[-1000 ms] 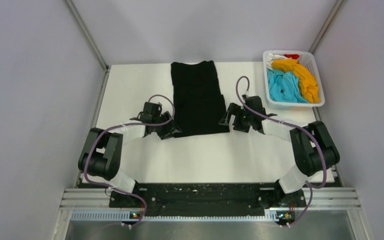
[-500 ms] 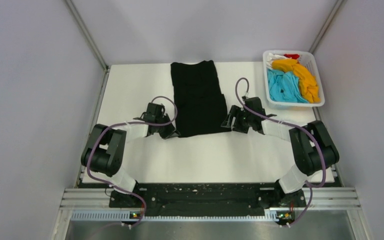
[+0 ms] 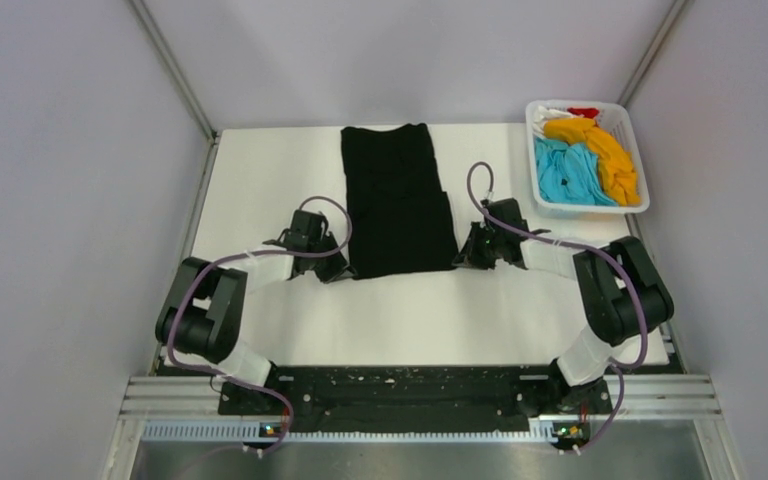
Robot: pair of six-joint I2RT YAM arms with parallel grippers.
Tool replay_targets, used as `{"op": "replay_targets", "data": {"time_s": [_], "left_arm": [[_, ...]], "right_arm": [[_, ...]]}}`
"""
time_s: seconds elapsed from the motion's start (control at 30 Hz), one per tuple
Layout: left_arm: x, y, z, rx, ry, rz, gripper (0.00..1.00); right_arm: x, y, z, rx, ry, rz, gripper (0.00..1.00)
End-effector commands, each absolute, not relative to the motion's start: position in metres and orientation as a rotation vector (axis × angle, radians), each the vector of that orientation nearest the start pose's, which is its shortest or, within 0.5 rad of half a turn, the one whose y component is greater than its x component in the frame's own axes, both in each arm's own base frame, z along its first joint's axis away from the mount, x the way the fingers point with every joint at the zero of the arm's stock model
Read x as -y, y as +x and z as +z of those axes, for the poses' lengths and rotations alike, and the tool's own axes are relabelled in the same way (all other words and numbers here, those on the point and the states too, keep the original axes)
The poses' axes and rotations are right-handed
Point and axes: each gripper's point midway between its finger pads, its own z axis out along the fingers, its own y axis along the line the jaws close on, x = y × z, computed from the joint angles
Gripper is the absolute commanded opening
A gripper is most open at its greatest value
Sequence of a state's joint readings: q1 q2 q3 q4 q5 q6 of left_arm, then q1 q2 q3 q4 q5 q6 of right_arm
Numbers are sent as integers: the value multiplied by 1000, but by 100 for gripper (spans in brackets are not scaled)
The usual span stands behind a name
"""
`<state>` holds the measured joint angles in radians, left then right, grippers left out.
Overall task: Fold and stack the t-shirts
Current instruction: Grab one side of the 2/3 rectangular tshirt with both arms, then fold the long partially folded tshirt into a neat square
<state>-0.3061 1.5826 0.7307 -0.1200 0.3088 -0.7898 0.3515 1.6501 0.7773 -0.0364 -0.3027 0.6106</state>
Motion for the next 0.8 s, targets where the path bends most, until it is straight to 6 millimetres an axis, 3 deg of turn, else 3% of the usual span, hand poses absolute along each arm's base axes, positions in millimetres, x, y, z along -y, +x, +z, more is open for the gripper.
{"op": "replay_targets", "data": {"time_s": [0.0, 0.2, 0.3, 0.37, 0.5, 0.67, 0.77], "left_arm": [[175, 257, 33, -2659, -490, -822, 0], [163, 196, 53, -2709, -478, -839, 0], [162, 175, 79, -2683, -406, -896, 0], [165, 174, 102, -2611, -347, -950, 0], [166, 197, 150, -2408, -258, -968, 0], [158, 247, 195, -2254, -282, -840, 0], [159, 279, 215, -2187, -299, -804, 0]], "right_arm": [[-194, 273, 27, -2661, 131, 801, 0], [-191, 210, 51, -2744, 74, 913, 0], [-196, 194, 79, -2724, 31, 1004, 0], [-202, 193, 103, -2675, -6, 1072, 0], [-213, 216, 152, -2522, -100, 1120, 0], [-218, 269, 202, -2324, -131, 1059, 0], [-215, 302, 222, -2248, -80, 1021, 0]]}}
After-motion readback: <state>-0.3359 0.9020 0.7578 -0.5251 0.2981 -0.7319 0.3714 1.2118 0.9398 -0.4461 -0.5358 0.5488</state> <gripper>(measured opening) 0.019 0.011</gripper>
